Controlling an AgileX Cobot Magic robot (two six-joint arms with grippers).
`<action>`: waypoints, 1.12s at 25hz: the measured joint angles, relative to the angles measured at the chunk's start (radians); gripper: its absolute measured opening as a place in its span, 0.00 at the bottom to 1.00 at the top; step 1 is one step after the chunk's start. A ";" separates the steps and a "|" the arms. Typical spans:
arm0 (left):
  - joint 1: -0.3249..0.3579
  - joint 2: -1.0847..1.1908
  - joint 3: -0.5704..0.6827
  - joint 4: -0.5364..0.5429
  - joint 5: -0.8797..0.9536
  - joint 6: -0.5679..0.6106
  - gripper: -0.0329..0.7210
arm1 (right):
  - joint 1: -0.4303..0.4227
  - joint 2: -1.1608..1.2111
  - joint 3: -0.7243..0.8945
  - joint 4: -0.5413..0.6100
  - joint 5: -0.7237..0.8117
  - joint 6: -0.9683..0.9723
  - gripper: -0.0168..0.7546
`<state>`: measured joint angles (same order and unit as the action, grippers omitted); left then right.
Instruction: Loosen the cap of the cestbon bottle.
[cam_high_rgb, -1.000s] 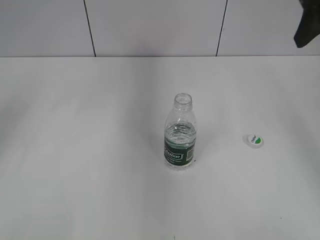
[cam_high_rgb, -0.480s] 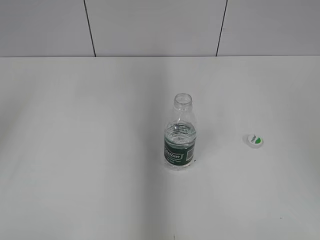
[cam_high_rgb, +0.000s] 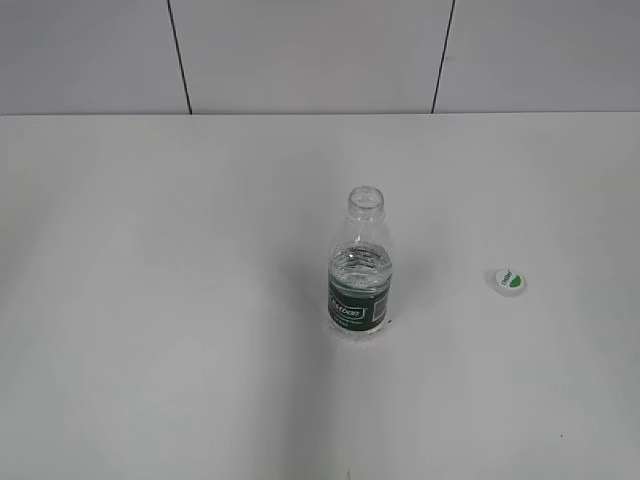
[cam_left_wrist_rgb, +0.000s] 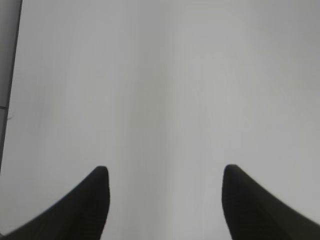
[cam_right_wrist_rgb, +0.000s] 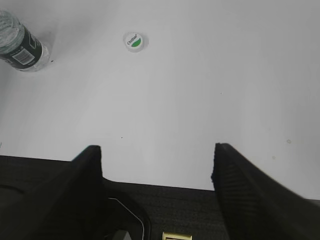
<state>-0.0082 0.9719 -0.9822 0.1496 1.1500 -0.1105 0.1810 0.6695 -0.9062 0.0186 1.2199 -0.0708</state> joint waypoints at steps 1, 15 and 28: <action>0.000 -0.030 0.026 0.002 -0.011 0.000 0.62 | 0.000 -0.032 0.024 0.000 -0.006 0.000 0.71; 0.000 -0.663 0.419 -0.002 -0.084 0.000 0.62 | 0.000 -0.324 0.334 -0.003 -0.221 -0.047 0.71; 0.000 -0.978 0.452 -0.032 -0.067 0.005 0.62 | 0.000 -0.622 0.375 -0.006 -0.285 -0.067 0.71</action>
<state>-0.0082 -0.0061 -0.5297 0.1171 1.0831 -0.1059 0.1810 0.0477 -0.5312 0.0127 0.9345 -0.1378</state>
